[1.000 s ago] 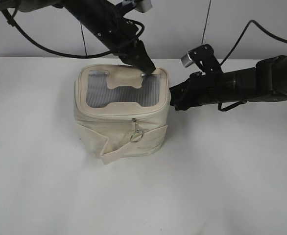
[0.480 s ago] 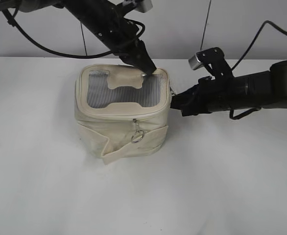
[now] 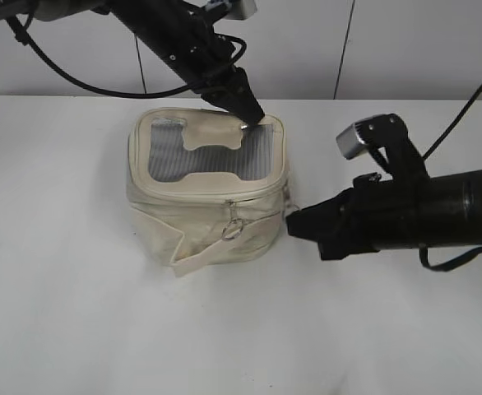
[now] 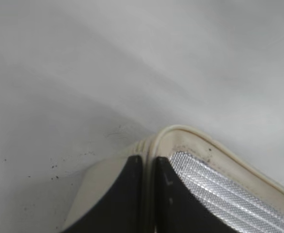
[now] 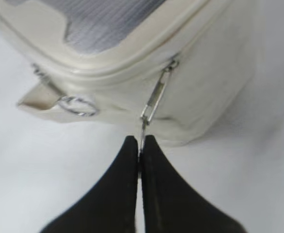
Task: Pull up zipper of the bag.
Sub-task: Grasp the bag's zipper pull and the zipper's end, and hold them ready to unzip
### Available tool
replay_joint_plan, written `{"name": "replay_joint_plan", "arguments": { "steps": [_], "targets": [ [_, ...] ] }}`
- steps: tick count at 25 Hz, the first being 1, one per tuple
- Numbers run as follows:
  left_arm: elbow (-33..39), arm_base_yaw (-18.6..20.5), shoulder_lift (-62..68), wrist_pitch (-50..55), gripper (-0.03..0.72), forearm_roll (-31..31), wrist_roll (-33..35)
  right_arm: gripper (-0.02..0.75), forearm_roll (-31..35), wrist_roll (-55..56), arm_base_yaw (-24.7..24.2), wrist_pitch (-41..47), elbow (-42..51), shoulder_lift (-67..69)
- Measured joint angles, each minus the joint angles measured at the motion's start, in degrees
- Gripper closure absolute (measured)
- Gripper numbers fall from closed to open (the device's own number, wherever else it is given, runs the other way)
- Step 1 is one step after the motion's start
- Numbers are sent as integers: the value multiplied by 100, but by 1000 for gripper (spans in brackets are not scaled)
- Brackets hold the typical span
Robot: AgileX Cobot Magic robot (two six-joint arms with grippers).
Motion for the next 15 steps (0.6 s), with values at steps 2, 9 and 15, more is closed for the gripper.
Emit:
{"name": "replay_joint_plan", "arguments": {
  "steps": [2,9,15],
  "targets": [
    [0,1,0,-30,648,13,-161,729,-6,69,442,3,102,-158],
    [0,-17,0,49,648,27,-561,724,-19,896,1844,-565,-884,340],
    [0,-21,-22,-61,554,37,-868,556,-1309,2685,1713,-603,-999,378]
  ]
}}
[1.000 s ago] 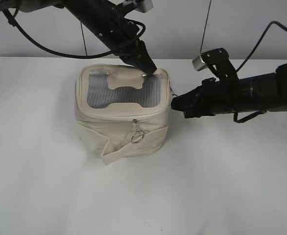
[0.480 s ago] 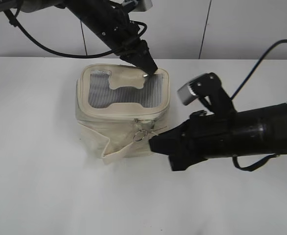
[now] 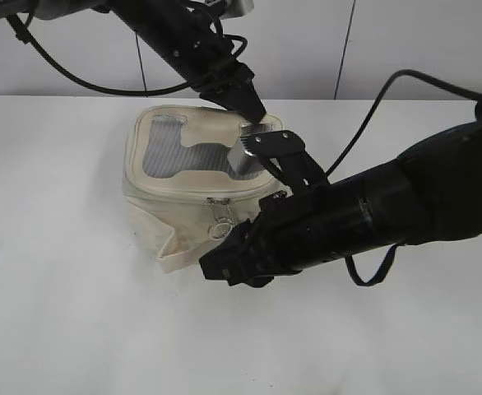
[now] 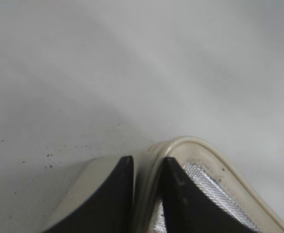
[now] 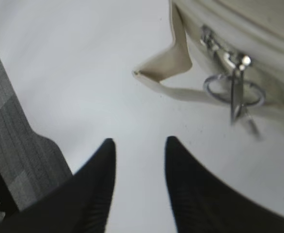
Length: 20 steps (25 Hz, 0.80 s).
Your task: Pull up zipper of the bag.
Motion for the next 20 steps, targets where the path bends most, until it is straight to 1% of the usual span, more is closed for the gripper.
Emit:
{"name": "replay_joint_plan", "arguments": {
  "steps": [1,3,4,5,6,8,10,12,13,15,17,19,20],
  "targets": [
    [0,7,-34,-25,521,13,-65,477,-374,449,-100,110,7,-67],
    [0,60,-132,-39,470,54,-211,281,-1320,1336,-357,297,13,-262],
    [0,94,-204,-39,456,92,-295,216,-1804,1860,-526,352,13,-401],
    [0,144,-343,-45,449,119,-387,185,-2185,2355,-707,438,13,-551],
    [5,187,-464,-45,447,155,-502,171,-2594,2743,-861,557,13,-684],
    [5,288,-787,-36,447,262,-745,170,-3264,3651,-1252,868,13,-1022],
    [51,360,-1072,-13,448,462,-1019,171,-3956,4439,-1616,1368,13,-1356],
    [327,386,-1504,-29,449,798,-1300,171,-4594,5166,-1944,1751,13,-1724],
    [574,391,-1694,-50,449,956,-1415,171,-4955,5452,-2101,1954,13,-1883],
    [1219,386,-2199,-166,450,1284,-1635,171,-5659,6100,-2338,2349,13,-2289],
    [2088,386,-2941,-442,450,1614,-1848,171,-6437,6588,-2425,2780,13,-2686],
    [3183,386,-3898,-859,450,1922,-2135,171,-6971,6974,-2446,3082,52,-3166],
    [3747,386,-4354,-1019,450,2048,-2283,171,-7134,7073,-2452,3181,119,-3392]
  ]
}}
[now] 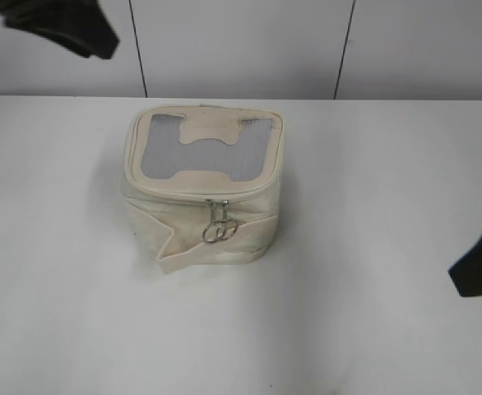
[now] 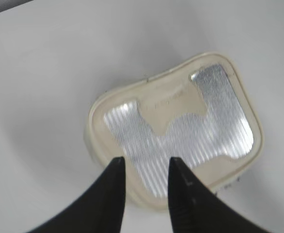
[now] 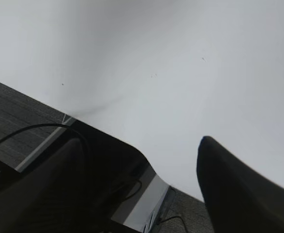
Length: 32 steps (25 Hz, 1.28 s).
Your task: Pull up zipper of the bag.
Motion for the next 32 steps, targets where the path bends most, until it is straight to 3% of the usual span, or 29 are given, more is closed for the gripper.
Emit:
{"name": "replay_joint_plan", "arguments": {
  "steps": [6,11,16,19,23,32],
  "targets": [
    [2775,0,-3578,-308,450,1002,-982,171,-419,228,0,277,818,-1864],
    [4049,0,-6369,142,450,1488,-1555,171,-787,322,0,419,1423,-3576],
    [5049,0,-8412,542,450,1658,-1641,173,-1441,719,0,446,1447,-5173],
    [5219,0,-9036,457,450,1699,-1641,174,-1757,979,0,443,1486,-5873],
    [5358,0,-8896,335,450,1762,-1641,182,-1839,1052,0,451,1513,-6433],
    [5357,0,-8890,297,450,1762,-1641,239,-1838,1062,0,451,1513,-6516]
  ]
}}
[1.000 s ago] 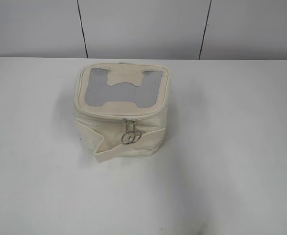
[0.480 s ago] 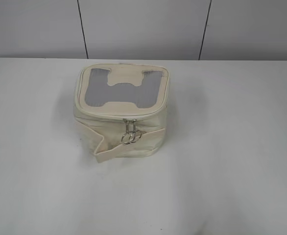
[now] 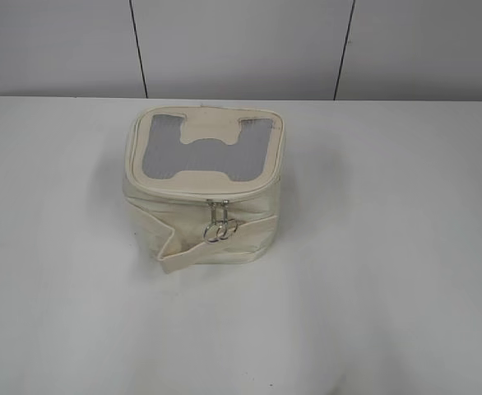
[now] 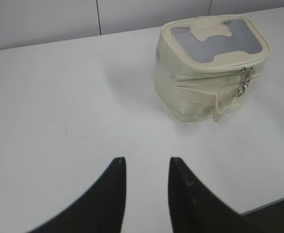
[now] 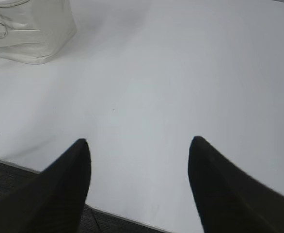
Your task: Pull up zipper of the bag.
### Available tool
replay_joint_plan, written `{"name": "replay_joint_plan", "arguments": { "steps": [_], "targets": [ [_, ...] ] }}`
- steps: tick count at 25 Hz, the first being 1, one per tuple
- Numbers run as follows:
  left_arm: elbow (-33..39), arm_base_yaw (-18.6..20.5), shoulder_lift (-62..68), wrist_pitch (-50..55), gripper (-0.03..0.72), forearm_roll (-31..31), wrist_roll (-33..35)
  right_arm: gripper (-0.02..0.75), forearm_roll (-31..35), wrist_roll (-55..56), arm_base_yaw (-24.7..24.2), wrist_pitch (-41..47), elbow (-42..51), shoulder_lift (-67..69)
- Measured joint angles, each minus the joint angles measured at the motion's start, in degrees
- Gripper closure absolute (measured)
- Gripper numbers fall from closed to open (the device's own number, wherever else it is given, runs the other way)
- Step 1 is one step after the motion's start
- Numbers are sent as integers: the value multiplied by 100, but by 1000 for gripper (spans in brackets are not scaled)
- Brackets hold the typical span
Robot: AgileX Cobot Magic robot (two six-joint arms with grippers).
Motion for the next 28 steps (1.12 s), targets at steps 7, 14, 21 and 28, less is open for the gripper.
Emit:
{"name": "replay_joint_plan", "arguments": {
  "steps": [7,14,21,28],
  "targets": [
    [0,773,-134,-22,450,0,0,244,0,0,-223,0,0,-134],
    [0,1761,-181,-28,450,39,0,248,24,0,-1169,0,0,-197],
    [0,1761,-181,-28,450,0,0,255,26,0,-1198,0,0,-197],
    [0,1761,-181,-28,450,39,0,257,26,0,-1198,0,0,-197]
  ]
}}
